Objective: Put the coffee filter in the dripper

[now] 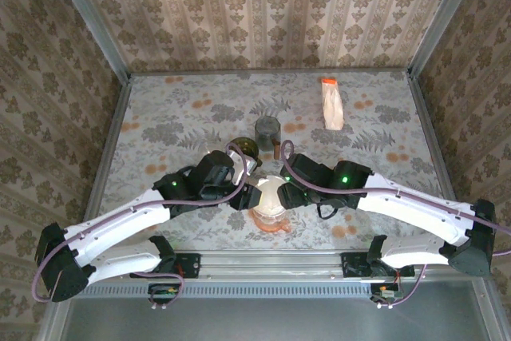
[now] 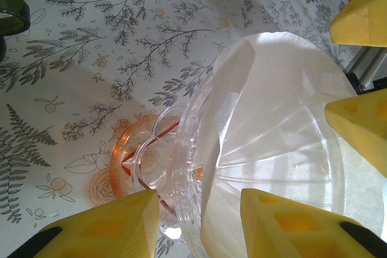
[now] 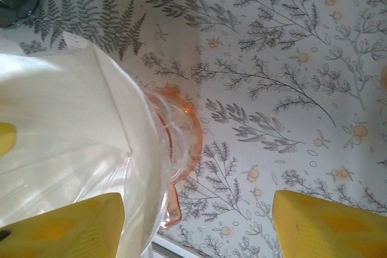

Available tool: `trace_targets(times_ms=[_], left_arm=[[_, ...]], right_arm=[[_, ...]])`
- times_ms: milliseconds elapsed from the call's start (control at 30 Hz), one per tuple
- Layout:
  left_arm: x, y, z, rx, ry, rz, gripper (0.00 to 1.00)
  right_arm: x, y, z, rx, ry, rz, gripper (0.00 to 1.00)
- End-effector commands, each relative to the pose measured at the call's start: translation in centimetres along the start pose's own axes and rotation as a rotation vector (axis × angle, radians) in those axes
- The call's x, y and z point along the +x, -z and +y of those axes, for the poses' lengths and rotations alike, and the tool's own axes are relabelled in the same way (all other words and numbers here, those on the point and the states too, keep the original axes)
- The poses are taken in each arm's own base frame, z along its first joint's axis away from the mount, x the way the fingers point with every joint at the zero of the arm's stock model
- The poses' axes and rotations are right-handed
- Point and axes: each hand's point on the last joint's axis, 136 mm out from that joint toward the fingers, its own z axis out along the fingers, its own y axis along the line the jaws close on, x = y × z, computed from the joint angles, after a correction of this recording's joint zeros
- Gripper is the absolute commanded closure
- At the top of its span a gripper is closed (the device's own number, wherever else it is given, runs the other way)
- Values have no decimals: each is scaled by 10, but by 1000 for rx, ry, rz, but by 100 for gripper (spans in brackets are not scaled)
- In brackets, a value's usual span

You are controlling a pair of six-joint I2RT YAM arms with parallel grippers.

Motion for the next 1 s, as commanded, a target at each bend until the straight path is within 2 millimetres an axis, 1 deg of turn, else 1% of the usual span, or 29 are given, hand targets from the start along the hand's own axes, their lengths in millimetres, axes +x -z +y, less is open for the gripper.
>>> trace_targets(times_ms=[0, 100, 167, 267, 333, 433, 533, 633, 700, 800, 867, 967], left_arm=[[0, 1, 2, 2, 16, -12, 58], [1, 0, 3, 1, 17, -8, 58], [1, 0, 3, 2, 18, -7, 58], [1, 0, 3, 2, 21, -7, 58], [0, 0, 4, 3, 23, -10, 58], [0, 0, 3, 5, 24, -10, 58], [1, 0, 4, 3, 25, -7, 58], [1, 0, 4, 5, 26, -6, 58], [1, 0, 5, 4, 26, -7, 58], [1, 0, 5, 6, 30, -10, 58], [2, -1, 5, 11, 30, -9, 58], [1, 0, 5, 13, 31, -12, 58]], right_arm=[[0, 3, 15, -57, 32, 19, 34], [8, 2, 13, -47, 44, 44, 39], [11, 5, 11, -44, 47, 50, 41], [13, 9, 6, -35, 54, 54, 41], [12, 10, 7, -35, 62, 54, 40], [0, 12, 15, -55, 60, 24, 34], [-17, 17, 23, -69, 59, -10, 31], [-23, 11, 28, -67, 47, 17, 29], [-19, 0, 27, -56, 35, 60, 30], [-11, -14, 26, -47, 29, 100, 34], [-8, -18, 26, -47, 22, 111, 38], [-5, -18, 23, -38, 19, 114, 40]])
